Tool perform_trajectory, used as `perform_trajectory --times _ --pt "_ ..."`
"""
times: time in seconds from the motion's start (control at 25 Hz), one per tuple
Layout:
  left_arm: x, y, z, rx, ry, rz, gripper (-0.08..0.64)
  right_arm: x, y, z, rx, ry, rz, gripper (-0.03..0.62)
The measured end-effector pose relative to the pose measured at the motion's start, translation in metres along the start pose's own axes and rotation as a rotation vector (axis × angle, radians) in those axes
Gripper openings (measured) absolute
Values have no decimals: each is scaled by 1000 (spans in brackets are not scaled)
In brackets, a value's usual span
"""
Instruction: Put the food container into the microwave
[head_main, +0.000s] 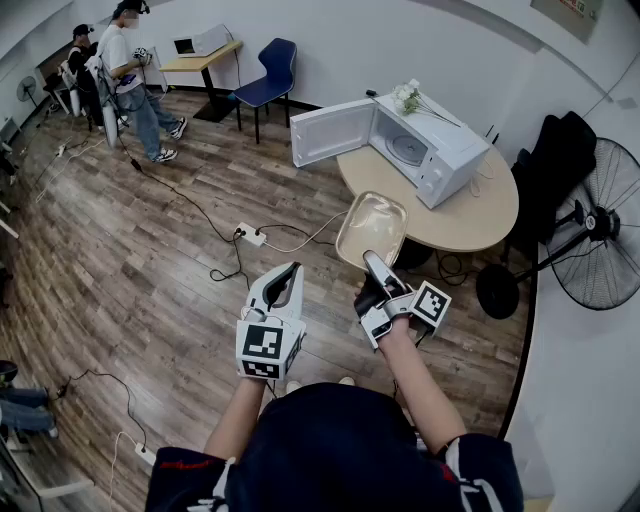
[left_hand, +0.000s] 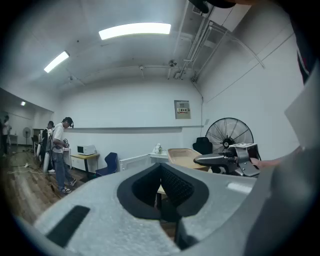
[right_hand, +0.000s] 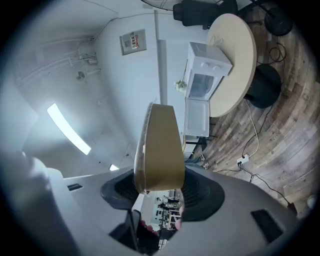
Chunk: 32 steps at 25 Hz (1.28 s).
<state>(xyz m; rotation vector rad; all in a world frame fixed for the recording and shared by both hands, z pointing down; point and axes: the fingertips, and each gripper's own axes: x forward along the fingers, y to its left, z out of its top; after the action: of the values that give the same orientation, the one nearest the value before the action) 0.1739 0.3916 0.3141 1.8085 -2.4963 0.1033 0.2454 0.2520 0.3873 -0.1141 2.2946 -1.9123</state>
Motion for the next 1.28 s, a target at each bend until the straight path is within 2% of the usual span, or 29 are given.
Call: perform_trajectory --times 0.52,1.04,1.28 --pt "16 -27 -8 27 16 -5 15 -13 -3 19 31 22 45 225" --pt "40 -76 -20 34 46 -6 15 -44 -33 51 69 37 11 225" --pt "48 -73 -31 25 77 -1 15 -35 -46 55 86 60 -7 225"
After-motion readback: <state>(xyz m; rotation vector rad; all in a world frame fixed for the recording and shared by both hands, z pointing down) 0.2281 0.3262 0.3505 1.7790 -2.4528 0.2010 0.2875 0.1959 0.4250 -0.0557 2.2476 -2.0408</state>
